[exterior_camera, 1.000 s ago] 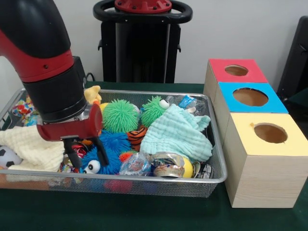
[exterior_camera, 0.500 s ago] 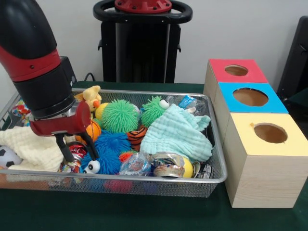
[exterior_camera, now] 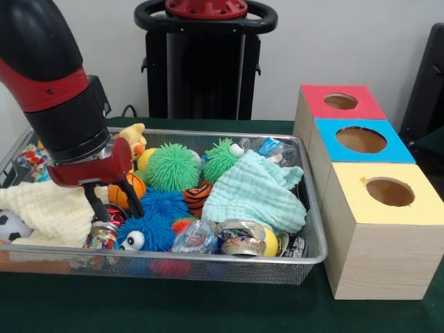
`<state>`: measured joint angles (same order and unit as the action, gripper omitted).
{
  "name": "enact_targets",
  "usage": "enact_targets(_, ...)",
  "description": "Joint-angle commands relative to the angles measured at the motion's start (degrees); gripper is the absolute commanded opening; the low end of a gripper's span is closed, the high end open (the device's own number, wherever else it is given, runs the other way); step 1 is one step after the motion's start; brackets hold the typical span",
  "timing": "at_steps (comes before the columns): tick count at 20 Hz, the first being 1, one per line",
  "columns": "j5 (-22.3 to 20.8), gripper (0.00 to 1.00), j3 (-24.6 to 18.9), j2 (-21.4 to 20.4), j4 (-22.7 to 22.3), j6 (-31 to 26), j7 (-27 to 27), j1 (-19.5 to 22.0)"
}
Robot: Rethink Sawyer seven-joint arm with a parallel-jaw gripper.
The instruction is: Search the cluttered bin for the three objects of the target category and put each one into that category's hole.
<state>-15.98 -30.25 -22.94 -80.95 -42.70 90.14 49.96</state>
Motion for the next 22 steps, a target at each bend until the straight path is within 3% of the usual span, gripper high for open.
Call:
enact_targets(1,-4.7,1.0,-0.2,1.2,-1.7,5.1,-2.9,-1.8)
enact_targets(7,-3.6,1.0,0.1,4.7,3.2,2.0,-2.5,-2.0)
enact_targets(14,-2.5,1.0,-0.8,8.8,9.6,-2.6,-6.3,-0.9)
enact_targets(22,-1.7,1.0,-2.1,12.4,12.9,-4.4,-8.9,1.0)
